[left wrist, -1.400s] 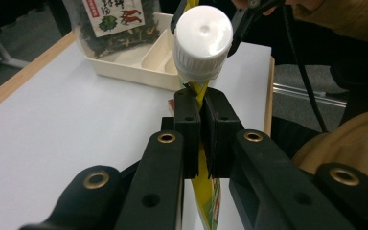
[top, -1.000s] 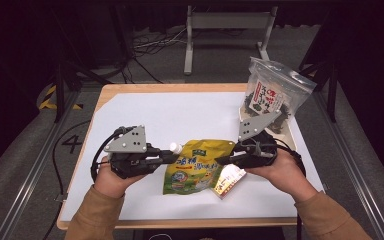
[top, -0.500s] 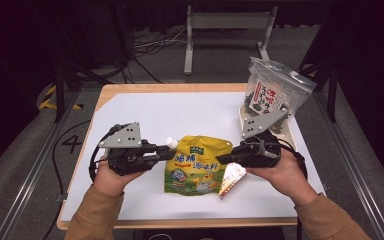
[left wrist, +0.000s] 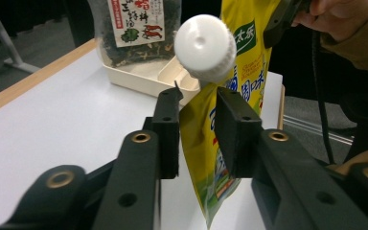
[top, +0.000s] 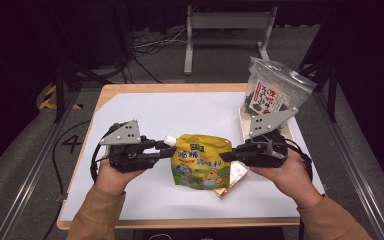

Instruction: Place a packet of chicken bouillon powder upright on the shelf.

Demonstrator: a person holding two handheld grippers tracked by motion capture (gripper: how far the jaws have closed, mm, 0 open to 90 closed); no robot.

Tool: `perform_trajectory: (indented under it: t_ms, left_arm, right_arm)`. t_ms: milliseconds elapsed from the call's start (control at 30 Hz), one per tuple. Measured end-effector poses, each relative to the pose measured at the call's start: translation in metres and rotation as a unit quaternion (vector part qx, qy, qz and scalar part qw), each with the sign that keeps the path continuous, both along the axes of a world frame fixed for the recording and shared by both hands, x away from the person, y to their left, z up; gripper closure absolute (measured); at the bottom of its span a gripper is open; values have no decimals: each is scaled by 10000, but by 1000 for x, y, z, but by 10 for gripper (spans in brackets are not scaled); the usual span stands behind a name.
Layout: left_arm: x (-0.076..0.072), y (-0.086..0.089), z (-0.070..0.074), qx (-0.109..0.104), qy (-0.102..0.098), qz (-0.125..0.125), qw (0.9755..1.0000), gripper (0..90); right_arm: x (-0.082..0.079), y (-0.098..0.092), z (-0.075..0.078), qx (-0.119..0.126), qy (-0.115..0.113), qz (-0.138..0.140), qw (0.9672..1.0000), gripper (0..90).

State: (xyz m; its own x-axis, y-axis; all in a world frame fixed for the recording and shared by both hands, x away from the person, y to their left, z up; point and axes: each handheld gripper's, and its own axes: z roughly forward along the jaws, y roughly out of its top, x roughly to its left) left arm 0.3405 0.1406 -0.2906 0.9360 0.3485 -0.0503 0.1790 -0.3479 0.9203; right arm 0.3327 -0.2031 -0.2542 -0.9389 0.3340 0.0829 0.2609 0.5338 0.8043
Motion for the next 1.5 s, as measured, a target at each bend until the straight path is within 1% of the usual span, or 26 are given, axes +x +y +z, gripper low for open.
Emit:
perform_trajectory:
  t_ms: [33, 133, 233, 267, 400, 467, 600, 700, 767, 867, 900, 967, 1000, 1067, 1100, 1133, 1167, 1200, 1233, 1333, 1467, 1500]
  left_arm:
    - [0, 1, 0, -23, 18, -4, 10000, 678]
    - [1, 3, -1, -84, 3, 56, 9999, 623]
    - [3, 5, -4, -76, 53, 144, 9999, 600]
    - [4, 5, -5, -60, 41, 156, 9999, 594]
    - [7, 9, -8, -41, 72, 244, 9997, 590]
    - [8, 11, -10, -67, 98, 301, 9995, 579]
    - [10, 14, -13, -11, 122, 363, 9993, 576]
    - [13, 16, -16, 16, 165, 422, 9990, 579]
    - [14, 17, -18, 37, 208, 440, 9988, 582]
    - [17, 19, -21, 25, 259, 481, 9985, 591]
    - [19, 22, -23, 23, 296, 516, 9982, 593]
    - [20, 24, -25, 0, 320, 573, 9978, 595]
    - [21, 26, -25, -5, 370, 588, 9976, 596]
    - [22, 27, -26, -2, 349, 599, 9976, 599]
    - [23, 29, -28, -24, 412, 656, 9970, 600]
    - [23, 29, -28, -24, 412, 656, 9970, 602]
    - [24, 31, -28, -13, 412, 663, 9970, 602]
    - [24, 32, -29, -7, 456, 691, 9966, 603]
    - [25, 33, -30, -13, 448, 709, 9965, 604]
    - [27, 36, -34, 5, 486, 784, 9957, 605]
    - [30, 40, -39, 11, 602, 875, 9943, 606]
    - [30, 41, -40, 22, 589, 888, 9943, 607]
  right_arm:
    - [0, -1, 1, 9, 3, -19, 10000, 897]
    - [-1, -5, 3, 24, -29, -76, 10000, 897]
    - [-2, -11, 8, 36, -156, -198, 9997, 898]
    - [-2, -13, 9, 44, -190, -225, 9996, 898]
    - [-4, -21, 16, 61, -318, -335, 9989, 898]
    - [-5, -26, 20, 85, -401, -383, 9984, 898]
    - [-7, -36, 26, 94, -529, -532, 9971, 899]
    - [-7, -41, 29, 101, -570, -612, 9965, 900]
    - [-8, -46, 32, 111, -677, -688, 9953, 900]
    - [-10, -50, 34, 119, -743, -732, 9945, 900]
    - [-10, -54, 37, 129, -839, -798, 9932, 900]
    - [-10, -58, 38, 154, -883, -844, 9924, 900]
    - [-10, -59, 39, 158, -908, -865, 9920, 900]
    - [-10, -61, 40, 160, -941, -887, 9915, 900]
    - [-10, -65, 41, 171, -990, -952, 9904, 900]
    - [-10, -65, 41, 171, -990, -952, 9904, 900]
    - [-10, -67, 42, 188, -1022, -983, 9897, 900]
    - [-10, -69, 43, 202, -1039, -1014, 9892, 900]
    - [-10, -71, 44, 222, -1040, -1055, 9887, 900]
    - [-9, -77, 46, 274, -1107, -1157, 9867, 900]
    - [-8, -85, 47, 338, -1218, -1280, 9837, 900]
    - [-7, -88, 47, 358, -1236, -1321, 9828, 900]
